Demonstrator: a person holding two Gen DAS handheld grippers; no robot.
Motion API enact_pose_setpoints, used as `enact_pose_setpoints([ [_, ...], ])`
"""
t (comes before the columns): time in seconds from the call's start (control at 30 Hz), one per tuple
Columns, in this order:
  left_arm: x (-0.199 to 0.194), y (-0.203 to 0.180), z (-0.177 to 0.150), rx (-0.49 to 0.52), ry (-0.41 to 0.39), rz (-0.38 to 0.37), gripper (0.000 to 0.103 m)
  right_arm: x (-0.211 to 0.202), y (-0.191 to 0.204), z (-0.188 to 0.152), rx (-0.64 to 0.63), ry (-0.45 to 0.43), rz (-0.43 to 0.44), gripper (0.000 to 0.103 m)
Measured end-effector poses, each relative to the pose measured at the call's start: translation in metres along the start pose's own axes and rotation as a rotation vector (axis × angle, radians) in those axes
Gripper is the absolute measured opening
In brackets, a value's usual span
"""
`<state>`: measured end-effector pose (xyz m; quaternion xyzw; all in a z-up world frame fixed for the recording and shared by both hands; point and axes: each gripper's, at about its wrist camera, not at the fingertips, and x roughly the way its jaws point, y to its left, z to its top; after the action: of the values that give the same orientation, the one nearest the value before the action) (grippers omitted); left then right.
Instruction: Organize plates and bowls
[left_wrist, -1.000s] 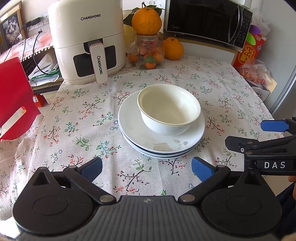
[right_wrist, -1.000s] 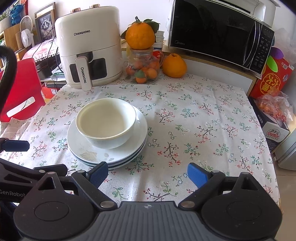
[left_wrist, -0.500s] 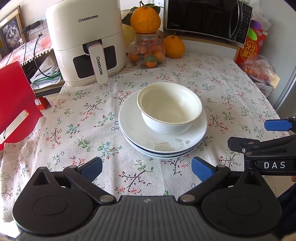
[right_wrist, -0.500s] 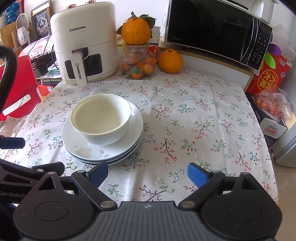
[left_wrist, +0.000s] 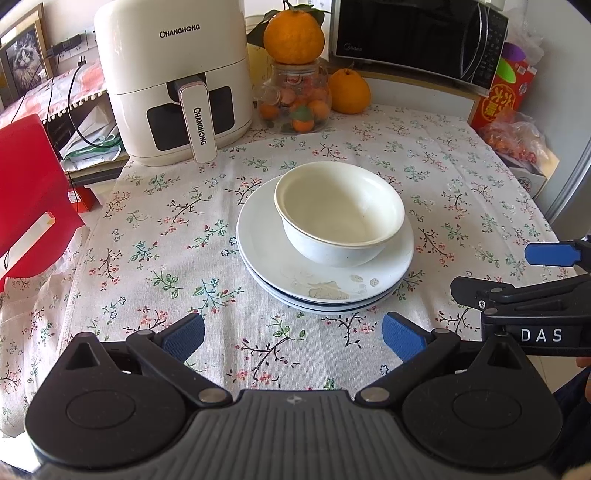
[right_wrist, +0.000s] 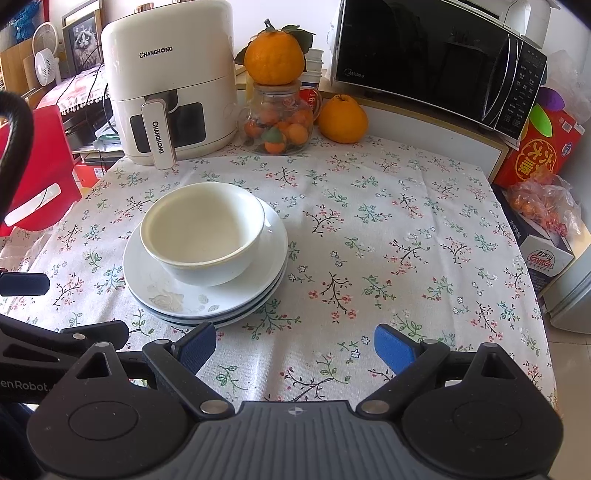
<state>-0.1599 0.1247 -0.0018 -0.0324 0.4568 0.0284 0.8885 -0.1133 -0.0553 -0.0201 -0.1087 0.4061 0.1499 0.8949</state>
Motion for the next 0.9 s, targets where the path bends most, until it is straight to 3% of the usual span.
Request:
enact_pose_setpoints([
  [0.9, 0.0008, 0.0011, -0.0005, -0.005, 0.004, -0.004, 0.103, 0.0004, 0.0006, 0.0000, -0.003, 0.001, -0.004, 0.089],
])
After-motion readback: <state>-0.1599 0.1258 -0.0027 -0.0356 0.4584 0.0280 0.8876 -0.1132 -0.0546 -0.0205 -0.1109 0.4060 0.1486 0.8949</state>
